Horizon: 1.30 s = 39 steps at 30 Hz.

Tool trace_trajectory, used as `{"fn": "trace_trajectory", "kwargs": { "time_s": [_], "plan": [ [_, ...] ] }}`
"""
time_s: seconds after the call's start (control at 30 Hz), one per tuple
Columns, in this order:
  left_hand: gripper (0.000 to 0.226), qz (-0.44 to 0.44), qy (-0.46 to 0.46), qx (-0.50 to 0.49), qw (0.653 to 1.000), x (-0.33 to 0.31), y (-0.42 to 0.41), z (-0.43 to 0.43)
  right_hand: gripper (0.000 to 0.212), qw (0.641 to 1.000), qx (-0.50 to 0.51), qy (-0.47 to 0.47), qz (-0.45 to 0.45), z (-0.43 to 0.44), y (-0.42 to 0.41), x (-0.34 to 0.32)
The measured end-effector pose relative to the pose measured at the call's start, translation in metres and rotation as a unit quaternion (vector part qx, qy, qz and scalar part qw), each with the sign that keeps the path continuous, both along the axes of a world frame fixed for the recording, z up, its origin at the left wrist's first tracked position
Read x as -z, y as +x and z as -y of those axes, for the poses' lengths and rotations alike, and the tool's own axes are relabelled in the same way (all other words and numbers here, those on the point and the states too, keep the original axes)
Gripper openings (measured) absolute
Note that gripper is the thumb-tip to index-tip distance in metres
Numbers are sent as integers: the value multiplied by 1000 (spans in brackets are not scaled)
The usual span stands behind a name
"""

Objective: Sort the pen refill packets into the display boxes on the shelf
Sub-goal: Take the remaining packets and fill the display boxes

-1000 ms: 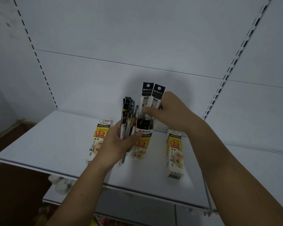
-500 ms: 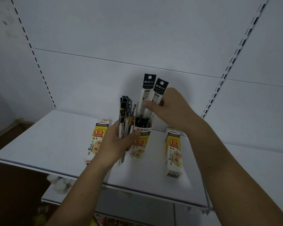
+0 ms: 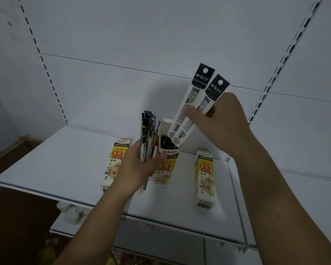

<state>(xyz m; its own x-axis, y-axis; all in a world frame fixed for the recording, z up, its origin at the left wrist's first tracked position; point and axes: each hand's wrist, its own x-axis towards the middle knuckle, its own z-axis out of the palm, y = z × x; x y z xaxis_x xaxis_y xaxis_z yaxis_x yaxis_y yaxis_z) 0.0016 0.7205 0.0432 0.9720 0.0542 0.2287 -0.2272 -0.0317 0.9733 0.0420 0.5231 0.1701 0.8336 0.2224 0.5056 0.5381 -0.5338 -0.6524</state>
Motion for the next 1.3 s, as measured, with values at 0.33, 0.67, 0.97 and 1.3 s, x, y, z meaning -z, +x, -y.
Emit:
{"fn": "trace_trajectory", "kwargs": {
  "time_s": [0.33, 0.67, 0.97, 1.3],
  "plan": [
    [36, 8, -11, 2, 1000, -1, 1, 2, 24, 999, 43, 12, 11, 2, 5, -1],
    [42, -3, 0, -10, 1000, 3, 3, 1, 44, 994, 55, -83, 38, -12, -1, 0],
    [57, -15, -3, -24, 1000, 5, 5, 0, 41, 992, 35, -109, 56, -29, -2, 22],
    [56, -13, -24, -19, 999, 5, 8, 0, 35, 997, 58, -52, -1, -27, -5, 33]
  ]
}}
